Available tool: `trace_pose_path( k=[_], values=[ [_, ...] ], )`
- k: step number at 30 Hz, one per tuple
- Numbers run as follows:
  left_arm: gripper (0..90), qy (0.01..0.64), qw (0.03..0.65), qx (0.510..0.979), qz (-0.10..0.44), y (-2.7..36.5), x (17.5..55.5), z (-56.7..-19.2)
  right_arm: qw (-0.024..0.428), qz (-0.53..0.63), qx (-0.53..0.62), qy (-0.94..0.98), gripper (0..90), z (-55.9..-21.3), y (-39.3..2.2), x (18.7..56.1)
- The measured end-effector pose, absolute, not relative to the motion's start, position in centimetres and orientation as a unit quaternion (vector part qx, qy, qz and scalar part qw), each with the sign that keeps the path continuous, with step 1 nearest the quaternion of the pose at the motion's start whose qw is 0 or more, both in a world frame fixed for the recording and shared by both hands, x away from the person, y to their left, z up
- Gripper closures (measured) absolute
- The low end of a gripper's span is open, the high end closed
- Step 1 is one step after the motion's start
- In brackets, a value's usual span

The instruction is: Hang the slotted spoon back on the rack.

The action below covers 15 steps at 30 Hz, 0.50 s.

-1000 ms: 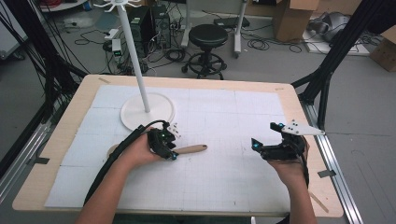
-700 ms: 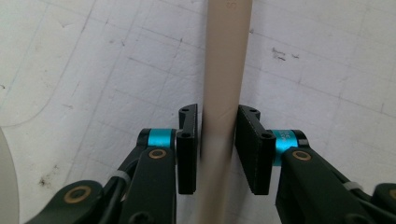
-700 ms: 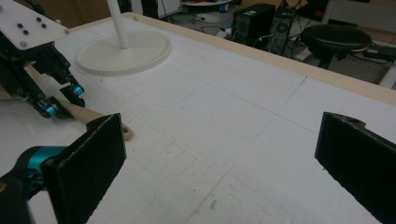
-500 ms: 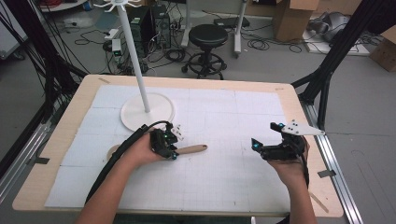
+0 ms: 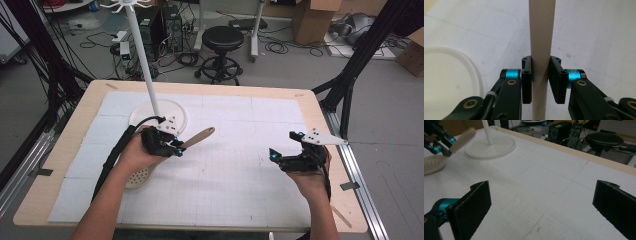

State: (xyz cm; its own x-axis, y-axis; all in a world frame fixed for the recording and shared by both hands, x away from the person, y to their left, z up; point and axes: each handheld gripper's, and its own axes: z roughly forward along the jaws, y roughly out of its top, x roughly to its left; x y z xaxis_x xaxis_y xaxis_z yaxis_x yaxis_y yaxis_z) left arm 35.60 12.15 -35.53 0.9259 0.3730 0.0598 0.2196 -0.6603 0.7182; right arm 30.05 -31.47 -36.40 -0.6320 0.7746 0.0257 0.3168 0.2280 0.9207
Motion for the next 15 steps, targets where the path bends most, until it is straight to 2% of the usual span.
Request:
trace_pose_path(
  k=[7,15],
  values=[
    [74.2,0.17,0.435,0.875,0.13,13.9,34.9,-33.5,0.227,0.503,0.365,0.75,0.8,-36.3,-31.4,29.9],
    [74.3,0.181,0.476,0.85,0.131,15.5,34.6,-32.0,0.224,0.504,0.366,0.749,0.8,-36.4,-31.4,30.0]
  ],
)
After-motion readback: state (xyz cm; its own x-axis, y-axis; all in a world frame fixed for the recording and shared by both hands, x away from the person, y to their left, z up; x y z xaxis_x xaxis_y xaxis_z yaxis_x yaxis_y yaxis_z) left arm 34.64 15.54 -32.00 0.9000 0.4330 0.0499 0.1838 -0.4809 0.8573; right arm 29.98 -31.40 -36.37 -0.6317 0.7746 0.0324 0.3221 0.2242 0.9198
